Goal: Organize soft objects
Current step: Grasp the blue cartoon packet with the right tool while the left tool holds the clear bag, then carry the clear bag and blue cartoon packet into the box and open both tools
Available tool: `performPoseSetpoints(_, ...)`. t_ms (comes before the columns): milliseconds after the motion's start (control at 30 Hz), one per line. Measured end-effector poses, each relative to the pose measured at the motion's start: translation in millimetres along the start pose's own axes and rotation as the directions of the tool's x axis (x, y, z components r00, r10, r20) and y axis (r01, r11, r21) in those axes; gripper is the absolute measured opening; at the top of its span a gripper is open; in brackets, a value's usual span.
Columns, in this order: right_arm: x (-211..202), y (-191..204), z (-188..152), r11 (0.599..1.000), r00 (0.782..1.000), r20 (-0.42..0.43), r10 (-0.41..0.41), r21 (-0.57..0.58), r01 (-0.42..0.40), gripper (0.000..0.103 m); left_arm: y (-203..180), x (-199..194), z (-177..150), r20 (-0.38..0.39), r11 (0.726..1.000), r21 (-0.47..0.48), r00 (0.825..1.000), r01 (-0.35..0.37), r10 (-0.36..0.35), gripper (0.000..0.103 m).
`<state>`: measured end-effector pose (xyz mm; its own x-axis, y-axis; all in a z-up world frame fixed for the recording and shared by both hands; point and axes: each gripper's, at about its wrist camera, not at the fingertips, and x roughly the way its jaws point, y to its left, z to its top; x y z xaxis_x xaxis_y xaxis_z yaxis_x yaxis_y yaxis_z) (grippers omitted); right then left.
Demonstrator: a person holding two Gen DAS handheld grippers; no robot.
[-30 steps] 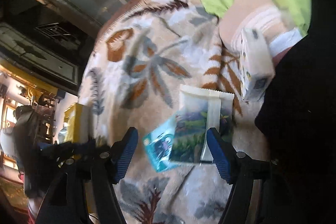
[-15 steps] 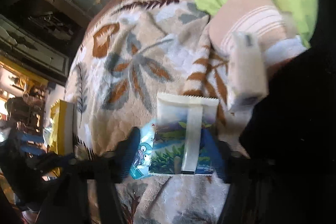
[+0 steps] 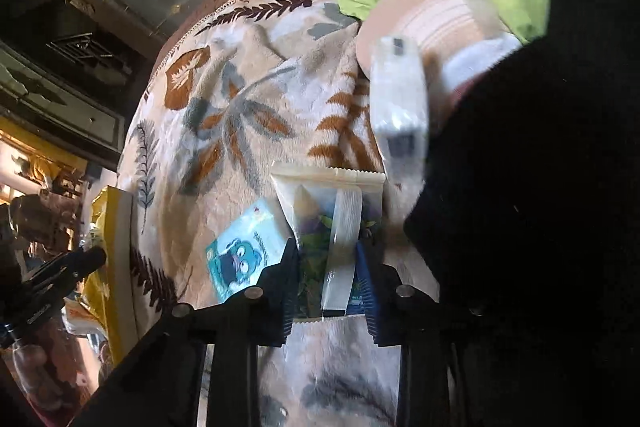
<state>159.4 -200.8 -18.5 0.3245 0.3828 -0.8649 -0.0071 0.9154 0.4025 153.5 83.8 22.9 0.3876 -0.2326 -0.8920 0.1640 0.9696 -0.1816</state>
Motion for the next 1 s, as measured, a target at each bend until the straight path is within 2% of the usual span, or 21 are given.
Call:
performPoseSetpoints(333,-12,-3,-8,0.997,0.998,0.016,0.064,0.030,-0.065,0.024,0,-15,-1,0.016,1.000,-0.003,1.000,0.006,-0.006,0.021)
performPoseSetpoints(600,-19,-1,-18,0.993,0.994,0.023,0.110,0.033,-0.111,0.023,-13,-4,-12,-0.011,0.999,0.007,0.999,0.032,-0.032,0.021)
performPoseSetpoints(733,-26,0,-21,0.989,0.990,0.032,0.140,0.037,-0.141,0.023,-24,0,-20,-0.006,1.000,0.027,1.000,0.004,-0.004,0.021)
performPoseSetpoints(867,-37,10,-28,0.984,0.983,0.046,0.178,0.015,-0.179,0.021,-30,1,-31,0.002,1.000,0.013,1.000,0.007,-0.007,0.021)
performPoseSetpoints(933,-42,18,-31,0.974,0.973,0.041,0.225,0.007,-0.226,0.021,-35,-3,-37,0.017,1.000,0.021,1.000,-0.011,0.011,0.021)
performPoseSetpoints(1000,-45,27,-33,0.974,0.973,0.045,0.226,-0.018,-0.225,0.021,-37,-7,-41,0.023,1.000,0.017,1.000,0.004,-0.005,0.021)
